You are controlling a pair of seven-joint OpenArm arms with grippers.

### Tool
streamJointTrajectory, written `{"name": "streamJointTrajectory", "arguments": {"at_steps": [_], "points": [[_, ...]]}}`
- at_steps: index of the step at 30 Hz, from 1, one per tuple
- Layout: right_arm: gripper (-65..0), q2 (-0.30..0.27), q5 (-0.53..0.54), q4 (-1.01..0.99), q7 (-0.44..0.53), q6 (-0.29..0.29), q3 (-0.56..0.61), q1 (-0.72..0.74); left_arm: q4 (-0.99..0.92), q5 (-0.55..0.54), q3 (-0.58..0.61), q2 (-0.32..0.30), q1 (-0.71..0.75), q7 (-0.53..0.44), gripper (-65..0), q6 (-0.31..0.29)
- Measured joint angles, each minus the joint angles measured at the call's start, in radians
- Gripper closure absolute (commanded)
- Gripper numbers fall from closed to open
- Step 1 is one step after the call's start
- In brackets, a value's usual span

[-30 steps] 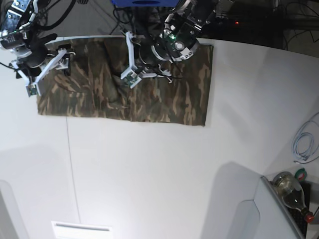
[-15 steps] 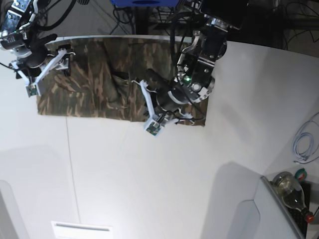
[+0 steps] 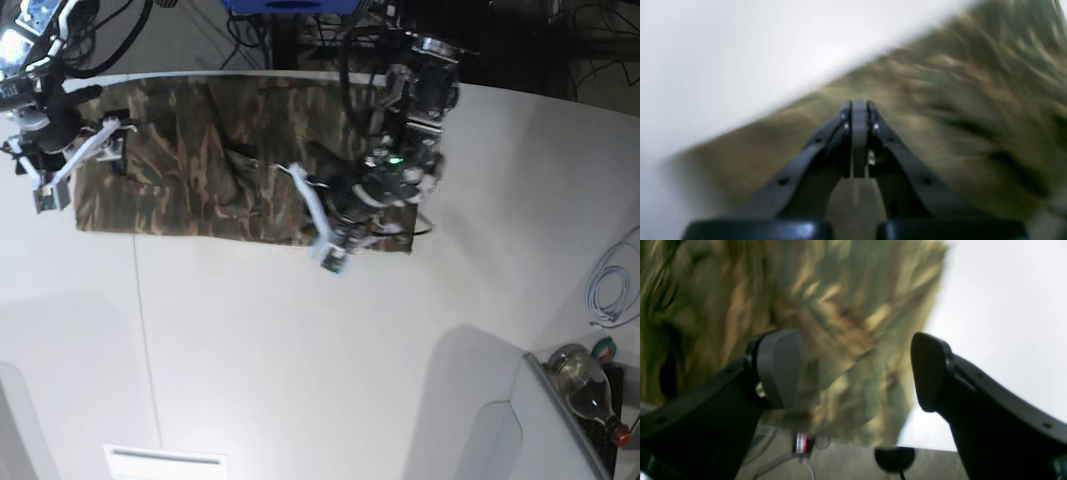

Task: Layout the t-shirt on the table in an organized manner, then fold the t-shirt properly
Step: 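Fold the hem end over toward the right gripper with the left gripper, then grasp the folded strip ends with both grippers and push them together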

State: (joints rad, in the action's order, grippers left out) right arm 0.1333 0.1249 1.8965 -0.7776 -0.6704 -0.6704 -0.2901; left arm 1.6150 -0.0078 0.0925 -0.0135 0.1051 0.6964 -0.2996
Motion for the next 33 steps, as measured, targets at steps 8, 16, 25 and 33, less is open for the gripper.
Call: {"name": "streamJointTrajectory", "arguments": {"at_steps": [8, 16, 25, 33], "points": [[-61.1, -0.15, 0.445, -0.225, -0.257, 0.001, -0.232, 0.116, -0.027, -0.129, -0.515, -0.185, 0.148, -0.161, 0.0, -0.202], [-61.2, -0.344, 0.59, -0.682, -0.284, -0.014, -0.229, 0.193, -0.35, -0.155, -0.546, -0.239, 0.176, -0.467, 0.0, -0.254], [-61.2, -0.4, 0.661, -0.85, -0.246, -0.035, 0.022, 0.206, -0.449, -0.173, -0.324, -0.222, 0.146, -0.595, 0.0, -0.266], [-61.1, -0.37, 0.711, -0.827, -0.209, -0.041, 0.16, 0.192, -0.494, -0.177, -0.214, -0.157, 0.081, -0.615, 0.0, -0.261]]}}
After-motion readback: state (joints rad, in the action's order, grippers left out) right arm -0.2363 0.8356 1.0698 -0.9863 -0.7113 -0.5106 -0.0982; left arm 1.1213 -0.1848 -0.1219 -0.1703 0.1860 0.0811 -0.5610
